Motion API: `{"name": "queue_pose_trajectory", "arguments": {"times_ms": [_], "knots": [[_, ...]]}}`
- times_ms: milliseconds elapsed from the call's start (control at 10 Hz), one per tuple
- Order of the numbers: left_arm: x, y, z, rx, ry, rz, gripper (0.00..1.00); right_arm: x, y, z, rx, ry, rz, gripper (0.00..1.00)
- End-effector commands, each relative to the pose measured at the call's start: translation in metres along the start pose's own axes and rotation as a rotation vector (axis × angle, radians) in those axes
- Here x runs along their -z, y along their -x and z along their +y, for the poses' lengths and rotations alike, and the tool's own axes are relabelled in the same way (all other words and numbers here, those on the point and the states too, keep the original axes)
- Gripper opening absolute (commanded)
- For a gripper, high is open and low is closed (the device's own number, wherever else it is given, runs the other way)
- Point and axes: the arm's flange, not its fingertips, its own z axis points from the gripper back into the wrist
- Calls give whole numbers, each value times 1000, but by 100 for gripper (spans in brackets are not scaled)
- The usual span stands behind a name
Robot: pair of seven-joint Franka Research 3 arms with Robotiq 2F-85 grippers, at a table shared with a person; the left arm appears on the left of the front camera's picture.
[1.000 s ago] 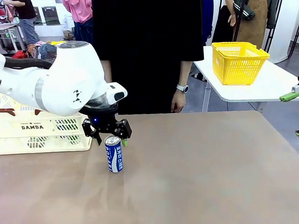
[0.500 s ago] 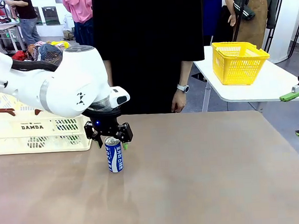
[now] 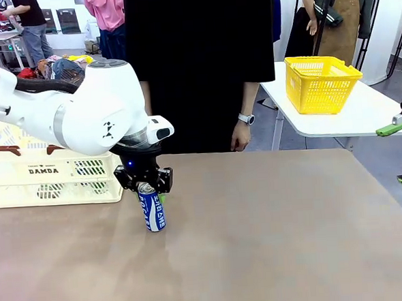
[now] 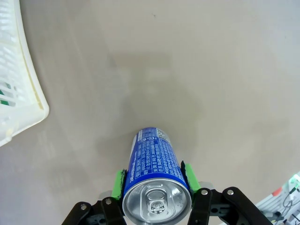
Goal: Place the drinks into the Shopping basket.
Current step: Pick up one drink and place it into the Shopping basket.
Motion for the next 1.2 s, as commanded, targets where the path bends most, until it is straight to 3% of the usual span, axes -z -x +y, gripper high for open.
{"name": "queue_pose_trajectory", "arguments": {"times_ms": [0,300,500,700,900,1100], "knots": [[-1,-6,2,19,4,23,0,-1,-1,2,-26,-19,5,100],[-18,-4,5,27,32,30,0,-1,-1,2,-26,-19,5,100],[-100,-4,18,84,71,-5,0,-1,-1,2,-26,-19,5,100],[-194,2,28,108,27,-86,0,-1,-1,2,-26,-19,5,100],[-234,6,31,117,-20,-119,0,-1,-1,2,-26,-19,5,100],[-240,17,29,100,5,-118,0,-1,-1,2,-26,-19,5,100]]}}
